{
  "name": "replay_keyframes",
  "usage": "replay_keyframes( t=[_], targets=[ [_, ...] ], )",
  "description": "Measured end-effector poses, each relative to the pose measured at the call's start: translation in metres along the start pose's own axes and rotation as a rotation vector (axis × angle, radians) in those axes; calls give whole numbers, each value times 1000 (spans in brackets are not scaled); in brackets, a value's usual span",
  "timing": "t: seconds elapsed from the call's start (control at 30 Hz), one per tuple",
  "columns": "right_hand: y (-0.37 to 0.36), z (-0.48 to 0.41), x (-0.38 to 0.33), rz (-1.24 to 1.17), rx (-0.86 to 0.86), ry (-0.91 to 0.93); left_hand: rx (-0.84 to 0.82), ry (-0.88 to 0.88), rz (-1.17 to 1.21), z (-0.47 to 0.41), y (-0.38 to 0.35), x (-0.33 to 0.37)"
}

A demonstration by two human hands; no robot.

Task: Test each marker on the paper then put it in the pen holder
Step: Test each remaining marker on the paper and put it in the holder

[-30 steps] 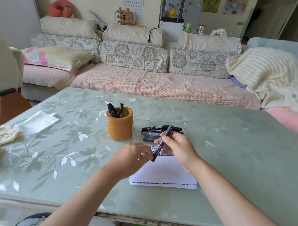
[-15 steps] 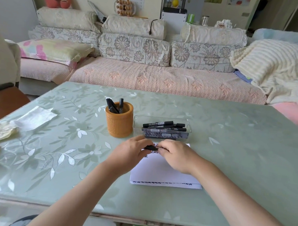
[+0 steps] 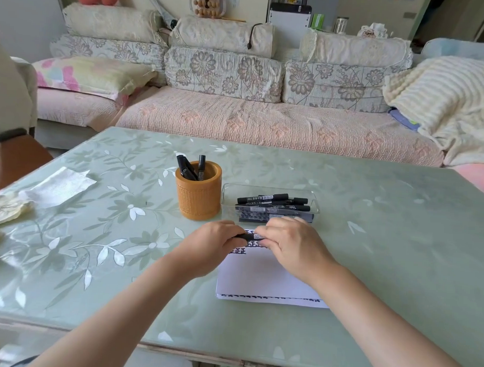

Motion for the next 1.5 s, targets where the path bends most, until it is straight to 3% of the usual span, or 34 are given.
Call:
replay_keyframes(
  t=[0.13, 0.23, 0.3, 0.5, 0.6, 0.77, 0.87, 1.1, 1.5],
  targets=[
    [3, -2, -4, -31, 10, -42, 52, -43, -18, 1, 11, -3],
    [-17, 0, 6, -219, -268, -225, 44, -105, -69, 4, 14, 0],
    [-23, 3, 7, -251, -345, -254, 17, -107, -49, 7, 11, 0],
    [-9, 2, -1, -60, -50, -36, -75, 15, 27, 9, 0, -10],
    [-2, 1, -2, -53, 15, -38, -80, 18, 29, 9, 0, -11],
    [-20, 5, 9, -72, -200, -165, -21, -22, -67, 10, 10, -15],
    [-17, 4, 16, -88, -190, -180, 53, 82, -140, 16, 19, -34],
    [-20, 5, 26, -244, -180, -235, 53, 347, -334, 29, 12, -70],
    [-29, 7, 23, -591, -251, -258, 161, 366, -352, 25, 20, -63]
  ],
)
Point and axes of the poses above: each hand's wrist, its own z-axis away from the middle knuckle, its own y-axis out of the back of the hand, x = y × z, the point moved 9 cm from there along -z, towards the middle knuckle, and after that the axes turned 12 degrees about -y, right-handed, at the moved point
